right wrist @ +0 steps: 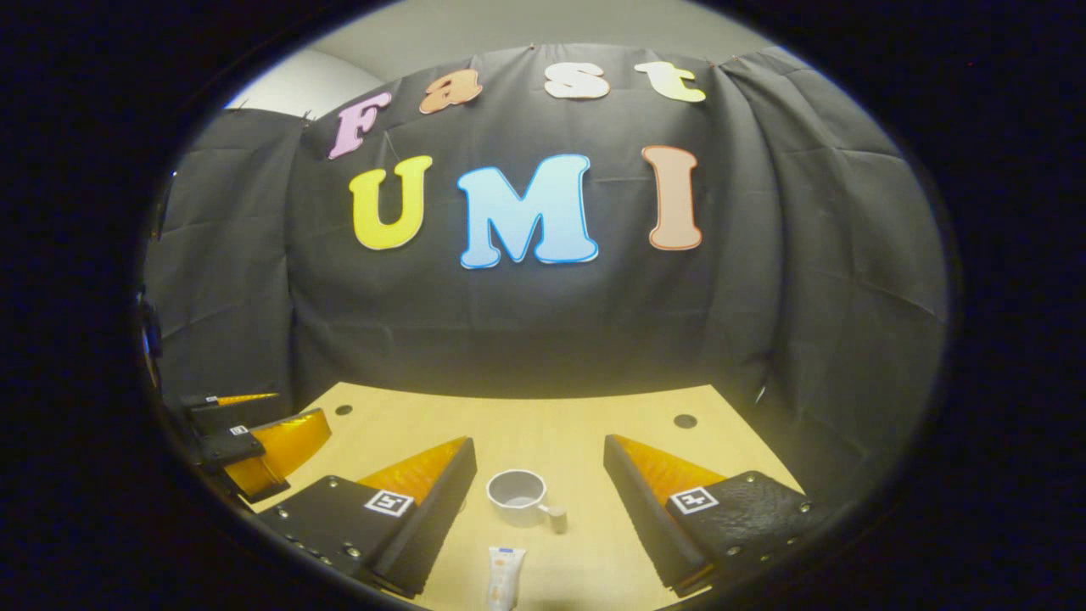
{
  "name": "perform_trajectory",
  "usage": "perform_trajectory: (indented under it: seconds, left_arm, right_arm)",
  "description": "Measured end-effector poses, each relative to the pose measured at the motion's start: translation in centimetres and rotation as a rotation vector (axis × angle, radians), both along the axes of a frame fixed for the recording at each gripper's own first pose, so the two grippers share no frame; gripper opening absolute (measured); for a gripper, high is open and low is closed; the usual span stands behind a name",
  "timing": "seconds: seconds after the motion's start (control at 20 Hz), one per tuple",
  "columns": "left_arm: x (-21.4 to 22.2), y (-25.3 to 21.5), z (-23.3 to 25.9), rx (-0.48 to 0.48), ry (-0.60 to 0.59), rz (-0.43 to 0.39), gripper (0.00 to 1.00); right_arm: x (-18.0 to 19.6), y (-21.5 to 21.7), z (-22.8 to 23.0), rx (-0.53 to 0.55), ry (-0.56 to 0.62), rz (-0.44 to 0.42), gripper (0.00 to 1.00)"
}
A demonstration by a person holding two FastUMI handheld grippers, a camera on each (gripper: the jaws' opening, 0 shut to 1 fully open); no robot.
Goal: Put the toothbrush and toothpaste on the desktop into the cup, then pick up the cup and place it on the coaster on the desktop.
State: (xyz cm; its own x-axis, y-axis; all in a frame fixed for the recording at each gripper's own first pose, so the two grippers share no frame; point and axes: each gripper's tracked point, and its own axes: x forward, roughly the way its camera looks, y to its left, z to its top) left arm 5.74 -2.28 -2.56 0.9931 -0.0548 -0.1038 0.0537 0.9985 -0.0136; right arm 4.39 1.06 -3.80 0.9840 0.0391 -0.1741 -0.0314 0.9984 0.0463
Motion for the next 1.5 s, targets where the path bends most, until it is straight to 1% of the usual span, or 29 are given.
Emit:
perform_trajectory:
  seconds: [0.25,0.55,0.7,0.8,0.85,0.9,0.95,1.2,1.3,1.4,1.5]
  left_arm:
    - [1.2,0.3,-3.0,-0.018,0.081,0.004,0.95]
    - [2.2,-0.1,-10.5,-0.007,0.255,-0.015,0.95]
    - [2.3,-0.6,-15.0,-0.018,0.367,-0.028,0.95]
    - [1.8,-0.3,-18.3,-0.018,0.461,-0.017,0.96]
    - [1.7,-0.4,-19.5,-0.023,0.487,-0.015,0.96]
    - [1.6,-0.1,-20.4,-0.027,0.513,-0.015,0.98]
    - [1.4,0.0,-21.4,-0.03,0.539,-0.015,0.97]
    - [1.1,-0.4,-26.3,-0.036,0.659,-0.03,0.97]
    - [1.1,-0.7,-27.9,-0.029,0.702,-0.041,0.99]
    - [1.0,-0.8,-29.4,-0.019,0.744,-0.05,0.97]
    - [0.9,-0.8,-30.5,-0.009,0.77,-0.044,0.98]
  right_arm:
    - [0.4,1.4,-2.4,-0.043,0.085,0.052,0.94]
    - [1.1,3.3,-7.6,-0.067,0.241,0.116,0.94]
    - [1.1,4.3,-11.5,-0.058,0.367,0.136,0.94]
    - [1.0,4.8,-13.8,-0.043,0.448,0.136,0.95]
    - [1.0,5.1,-14.7,-0.034,0.477,0.136,0.95]
    - [0.7,5.2,-15.5,-0.023,0.5,0.136,0.95]
    - [0.7,5.4,-16.2,-0.016,0.52,0.137,0.95]
    - [0.4,5.7,-19.9,-0.017,0.624,0.12,0.95]
    - [0.1,5.7,-21.3,-0.017,0.67,0.116,0.95]
    - [-0.1,5.8,-22.8,-0.024,0.721,0.114,0.95]
    - [-1.0,5.8,-24.3,-0.041,0.806,0.117,0.95]
